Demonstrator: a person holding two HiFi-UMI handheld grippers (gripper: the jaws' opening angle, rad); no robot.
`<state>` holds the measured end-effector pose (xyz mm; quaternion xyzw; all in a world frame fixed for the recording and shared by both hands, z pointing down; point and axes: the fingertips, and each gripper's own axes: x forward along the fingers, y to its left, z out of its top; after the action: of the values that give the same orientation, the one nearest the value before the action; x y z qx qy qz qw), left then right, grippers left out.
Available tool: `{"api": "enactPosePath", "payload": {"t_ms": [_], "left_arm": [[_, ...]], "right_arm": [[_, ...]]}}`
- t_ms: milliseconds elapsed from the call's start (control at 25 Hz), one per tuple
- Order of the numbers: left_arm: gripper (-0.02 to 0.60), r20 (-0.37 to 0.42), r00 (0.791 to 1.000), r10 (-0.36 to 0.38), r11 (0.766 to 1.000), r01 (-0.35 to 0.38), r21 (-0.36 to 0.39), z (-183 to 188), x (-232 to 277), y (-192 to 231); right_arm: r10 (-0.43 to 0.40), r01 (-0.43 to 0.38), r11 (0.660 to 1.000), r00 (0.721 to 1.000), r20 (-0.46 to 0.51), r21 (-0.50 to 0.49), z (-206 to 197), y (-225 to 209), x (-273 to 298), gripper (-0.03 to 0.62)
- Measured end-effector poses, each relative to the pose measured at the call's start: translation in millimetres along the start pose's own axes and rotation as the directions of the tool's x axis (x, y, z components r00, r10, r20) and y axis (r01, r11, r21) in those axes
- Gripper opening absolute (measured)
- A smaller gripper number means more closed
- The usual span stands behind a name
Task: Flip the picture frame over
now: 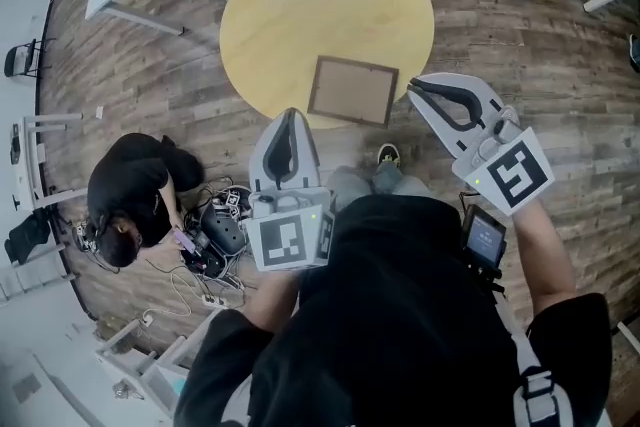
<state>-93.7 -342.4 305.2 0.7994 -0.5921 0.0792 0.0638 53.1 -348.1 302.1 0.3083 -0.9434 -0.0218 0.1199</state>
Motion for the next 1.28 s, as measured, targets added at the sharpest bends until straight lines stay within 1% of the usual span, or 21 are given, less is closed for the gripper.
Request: {"api": "enactPosePath", "payload": {"t_ms": [80,120,240,320,440,480,520,560,600,680,720,760,800,840,880,920,960,1040,1160,1200,1280], "left_arm": [[0.023,-0.031,0.999,0.021,1.000,-0.021,0.000,-7.0,6.7,4.2],[0.023,-0.047,0.998,0.031,1.000,-0.031,-0.003,-9.8,9.1,6.7],[0.023,-0.084,0.995,0.048,0.999,-0.049,-0.013,-22.5,17.4,15.1],[0.023,-0.096,0.995,0.037,0.999,-0.040,-0.027,-35.3,23.6,18.9],[0.023,-0.129,0.992,0.017,0.999,-0.023,-0.043,-51.5,32.6,24.8],[0.023,-0.133,0.991,0.011,0.999,-0.017,-0.040,-55.0,35.6,26.8],[0.023,-0.139,0.990,0.013,0.999,-0.018,-0.037,-58.4,37.8,29.1],[0.023,-0.150,0.988,0.020,0.999,-0.026,-0.037,-62.7,39.1,31.3],[0.023,-0.164,0.986,0.027,0.998,-0.035,-0.045,-67.7,40.0,32.8],[0.023,-0.178,0.984,0.027,0.997,-0.039,-0.066,-77.1,41.6,33.9],[0.023,-0.181,0.983,0.022,0.997,-0.036,-0.072,-81.3,42.6,34.6],[0.023,-0.183,0.983,0.018,0.996,-0.032,-0.078,-85.5,44.1,35.3],[0.023,-0.183,0.983,0.015,0.996,-0.031,-0.084,-89.7,45.8,35.5],[0.023,-0.185,0.983,0.016,0.995,-0.033,-0.091,-93.8,47.0,34.9],[0.023,-0.191,0.982,0.016,0.995,-0.035,-0.097,-97.7,47.8,33.4],[0.023,-0.199,0.980,0.014,0.994,-0.034,-0.099,-100.9,48.9,31.3],[0.023,-0.207,0.978,0.010,0.994,-0.032,-0.101,-102.9,51.0,29.1],[0.023,-0.213,0.977,0.004,0.995,-0.025,-0.097,-104.7,56.1,26.0],[0.023,-0.199,0.980,-0.005,0.995,-0.015,-0.098,-109.6,56.6,23.1],[0.023,-0.206,0.979,-0.008,0.995,-0.014,-0.104,-113.3,55.9,22.1],[0.023,-0.238,0.971,-0.016,0.993,-0.012,-0.116,-123.0,57.3,21.0]], "right_arm": [[0.063,-0.065,0.997,0.997,-0.044,-0.042,-25.5,3.0,13.5,0.026],[0.093,-0.095,0.994,0.994,-0.058,-0.048,-38.8,5.2,19.4,0.026],[0.202,-0.208,0.977,0.973,-0.110,-0.048,-86.4,17.4,37.6,0.028],[0.276,-0.292,0.954,0.943,-0.185,-0.064,-127.8,30.4,48.8,0.028],[0.358,-0.408,0.906,0.881,-0.309,-0.113,-187.6,49.7,61.9,0.032],[0.377,-0.435,0.893,0.862,-0.339,-0.112,-204.2,53.5,65.5,0.048],[0.395,-0.459,0.882,0.843,-0.364,-0.105,-219.0,57.0,68.1,0.105],[0.410,-0.479,0.872,0.827,-0.386,-0.101,-231.7,60.8,69.4,0.142],[0.420,-0.495,0.863,0.814,-0.401,-0.101,-242.4,64.8,70.0,0.152],[0.431,-0.518,0.848,0.799,-0.420,-0.115,-258.8,72.4,71.9,0.161],[0.433,-0.533,0.834,0.791,-0.433,-0.139,-266.9,76.2,73.8,0.170],[0.430,-0.556,0.810,0.778,-0.458,-0.184,-276.7,80.1,75.7,0.193],[0.420,-0.585,0.773,0.763,-0.492,-0.248,-287.9,84.2,77.5,0.237],[0.403,-0.609,0.727,0.752,-0.522,-0.316,-298.3,88.9,79.3,0.257],[0.384,-0.624,0.685,0.749,-0.540,-0.376,-306.4,93.9,81.5,0.264],[0.368,-0.626,0.655,0.753,-0.546,-0.423,-312.0,98.4,84.5,0.265],[0.354,-0.622,0.636,0.761,-0.544,-0.457,-316.4,101.8,87.8,0.265],[0.339,-0.608,0.614,0.779,-0.527,-0.503,-323.6,105.8,94.5,0.265],[0.328,-0.597,0.573,0.795,-0.510,-0.562,-331.2,113.2,99.1,0.265],[0.320,-0.590,0.560,0.802,-0.504,-0.582,-332.1,115.6,100.5,0.265],[0.300,-0.563,0.547,0.822,-0.483,-0.619,-333.0,117.0,105.4,0.265]]}}
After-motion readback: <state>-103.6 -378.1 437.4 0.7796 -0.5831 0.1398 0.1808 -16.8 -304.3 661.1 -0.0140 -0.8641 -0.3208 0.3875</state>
